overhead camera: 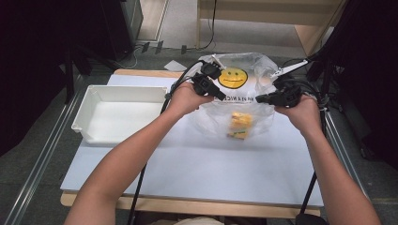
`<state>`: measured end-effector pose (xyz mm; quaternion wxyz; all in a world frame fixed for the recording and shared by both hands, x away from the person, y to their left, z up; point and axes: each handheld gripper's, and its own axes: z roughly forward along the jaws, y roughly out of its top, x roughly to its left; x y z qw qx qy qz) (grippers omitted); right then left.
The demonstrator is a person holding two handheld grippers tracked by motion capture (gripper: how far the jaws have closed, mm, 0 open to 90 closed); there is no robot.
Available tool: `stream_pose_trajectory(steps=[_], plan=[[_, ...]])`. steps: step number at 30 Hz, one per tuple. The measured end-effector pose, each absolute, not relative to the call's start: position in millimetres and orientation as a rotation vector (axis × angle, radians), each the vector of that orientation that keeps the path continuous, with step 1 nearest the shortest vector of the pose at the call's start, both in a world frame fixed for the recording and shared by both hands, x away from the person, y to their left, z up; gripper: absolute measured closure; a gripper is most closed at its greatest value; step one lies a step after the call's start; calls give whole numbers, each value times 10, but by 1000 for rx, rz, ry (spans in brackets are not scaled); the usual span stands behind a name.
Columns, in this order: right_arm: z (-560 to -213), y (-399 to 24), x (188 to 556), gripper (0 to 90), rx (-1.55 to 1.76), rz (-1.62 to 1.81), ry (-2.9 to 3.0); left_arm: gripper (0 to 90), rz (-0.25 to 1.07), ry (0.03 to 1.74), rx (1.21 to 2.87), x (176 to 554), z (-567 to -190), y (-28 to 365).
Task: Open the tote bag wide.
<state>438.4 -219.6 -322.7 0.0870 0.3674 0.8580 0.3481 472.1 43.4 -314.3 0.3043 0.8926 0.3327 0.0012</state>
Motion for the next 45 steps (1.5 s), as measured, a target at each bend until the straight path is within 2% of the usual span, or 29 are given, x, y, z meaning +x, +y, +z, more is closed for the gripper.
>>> stream_pose_trajectory(steps=[26,45], plan=[[-3593,-2310,4013,895,1205,1048,2533,811,-102,903,2322,4498,-3498,515],[-3941,-2302,3974,895,1271,1072,2496,824,-39,1005,2256,4538,-3862,593]])
